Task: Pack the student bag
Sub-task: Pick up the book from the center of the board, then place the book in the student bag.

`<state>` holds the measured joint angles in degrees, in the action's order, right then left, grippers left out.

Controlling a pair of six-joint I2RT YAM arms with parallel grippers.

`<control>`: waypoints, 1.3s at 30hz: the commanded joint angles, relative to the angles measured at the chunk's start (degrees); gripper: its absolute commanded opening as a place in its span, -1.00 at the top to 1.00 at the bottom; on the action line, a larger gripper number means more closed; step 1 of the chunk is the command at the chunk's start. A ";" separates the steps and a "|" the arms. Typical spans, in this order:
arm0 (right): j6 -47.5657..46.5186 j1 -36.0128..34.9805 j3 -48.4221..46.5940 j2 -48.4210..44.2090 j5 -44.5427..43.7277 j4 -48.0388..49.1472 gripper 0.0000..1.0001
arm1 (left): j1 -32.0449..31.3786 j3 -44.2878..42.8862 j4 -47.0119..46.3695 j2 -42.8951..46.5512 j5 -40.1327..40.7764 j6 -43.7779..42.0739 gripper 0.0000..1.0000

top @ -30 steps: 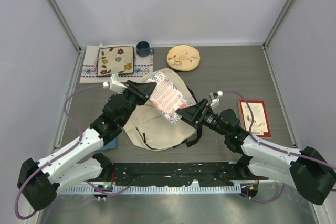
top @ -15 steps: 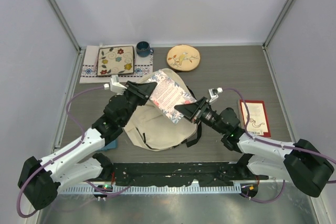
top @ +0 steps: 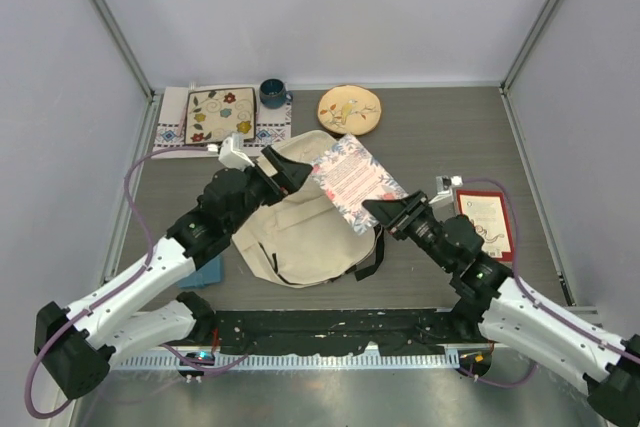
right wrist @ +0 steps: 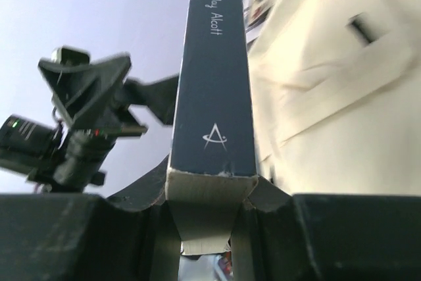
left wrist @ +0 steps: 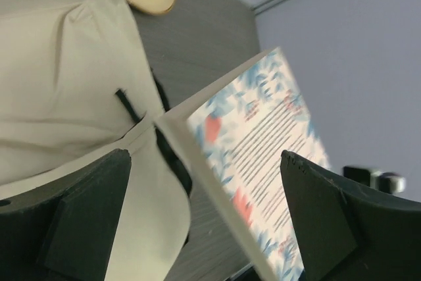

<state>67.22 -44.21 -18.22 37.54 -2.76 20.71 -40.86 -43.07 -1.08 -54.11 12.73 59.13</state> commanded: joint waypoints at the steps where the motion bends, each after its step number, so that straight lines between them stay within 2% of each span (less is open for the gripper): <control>1: -6.66 0.17 -5.68 -9.31 -15.85 -18.40 0.98 | -0.62 -0.88 11.53 0.85 -4.99 -9.47 -0.99; 5: -7.37 0.17 -8.84 -15.29 -25.41 -30.27 0.99 | -5.09 -1.22 18.90 -0.38 -4.04 -16.15 -0.99; 9: -7.63 0.17 -12.54 -19.07 -33.07 -42.12 0.98 | -15.53 -3.77 23.49 -4.23 -0.96 -22.21 -0.99; 13: -8.69 0.17 -15.61 -20.66 -37.66 -47.60 0.99 | -23.02 -7.37 25.16 -10.83 -0.87 -27.22 -0.95; 17: -8.77 0.26 -17.03 -21.10 -37.75 -49.45 0.98 | -28.38 -11.24 26.22 -18.30 -0.16 -30.65 -0.73; 22: -7.46 0.17 -16.24 -21.28 -36.26 -49.89 0.98 | -31.47 -16.33 28.32 -27.26 2.81 -33.55 -0.64; 26: -7.10 0.17 -15.71 -21.63 -35.73 -49.89 0.98 | -32.35 -18.19 29.03 -31.05 4.05 -33.91 -0.56; 28: -7.02 0.17 -15.53 -21.63 -35.73 -49.98 0.99 | -32.53 -18.37 28.51 -32.11 4.06 -34.00 -0.55; 34: -6.67 0.26 -15.09 -21.63 -35.20 -49.89 0.98 | -32.53 -18.10 26.93 -34.92 4.93 -33.47 -0.30; 39: -7.54 0.17 -14.48 -22.42 -34.24 -48.57 0.99 | -32.53 -18.54 26.57 -37.73 6.16 -32.59 -0.21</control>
<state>59.22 -44.05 -32.14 16.73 -35.79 -35.20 -73.10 -59.27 26.68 -90.02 16.71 26.39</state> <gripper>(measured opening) 0.323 0.623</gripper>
